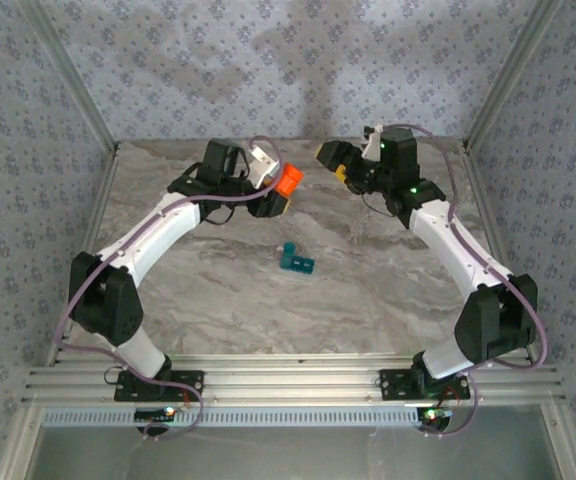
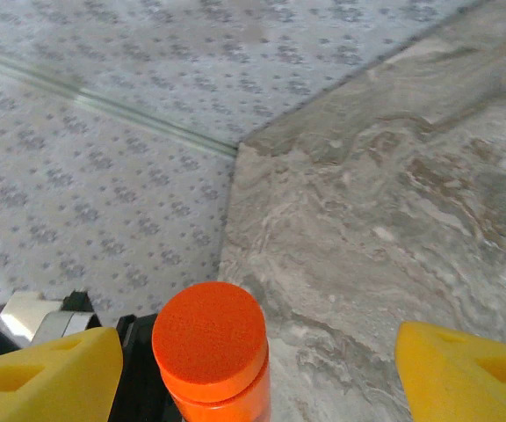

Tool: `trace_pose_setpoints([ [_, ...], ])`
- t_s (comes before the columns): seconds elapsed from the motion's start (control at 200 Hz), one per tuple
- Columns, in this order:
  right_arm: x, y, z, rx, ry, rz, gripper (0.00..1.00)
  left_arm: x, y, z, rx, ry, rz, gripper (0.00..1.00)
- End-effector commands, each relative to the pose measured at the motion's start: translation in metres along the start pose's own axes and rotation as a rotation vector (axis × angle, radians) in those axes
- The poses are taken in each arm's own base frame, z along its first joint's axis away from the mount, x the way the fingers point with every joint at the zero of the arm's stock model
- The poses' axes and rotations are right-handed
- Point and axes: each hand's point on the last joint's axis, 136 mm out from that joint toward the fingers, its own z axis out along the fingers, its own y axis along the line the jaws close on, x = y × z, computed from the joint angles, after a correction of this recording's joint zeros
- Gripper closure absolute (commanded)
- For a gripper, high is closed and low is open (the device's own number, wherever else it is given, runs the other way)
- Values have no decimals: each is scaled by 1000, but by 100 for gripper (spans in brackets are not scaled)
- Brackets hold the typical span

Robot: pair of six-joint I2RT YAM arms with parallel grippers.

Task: Sort the pills into containers

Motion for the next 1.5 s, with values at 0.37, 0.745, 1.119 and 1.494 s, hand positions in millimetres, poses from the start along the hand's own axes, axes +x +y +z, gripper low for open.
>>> trace_pose_setpoints([
  [0.37, 13, -6, 26, 55, 37, 97, 17, -4, -1, 14, 6, 21, 42, 100],
  [0.745, 27, 0, 48, 32, 81, 106, 20, -6, -3, 16, 12, 19, 44, 100],
  [1.119, 39, 3, 62, 22, 122, 105, 28, -11, -7, 18, 21, 1, 41, 100],
  [1.494, 49, 4, 71, -77, 198, 89, 52, -15, -9, 19, 29, -19, 28, 100],
])
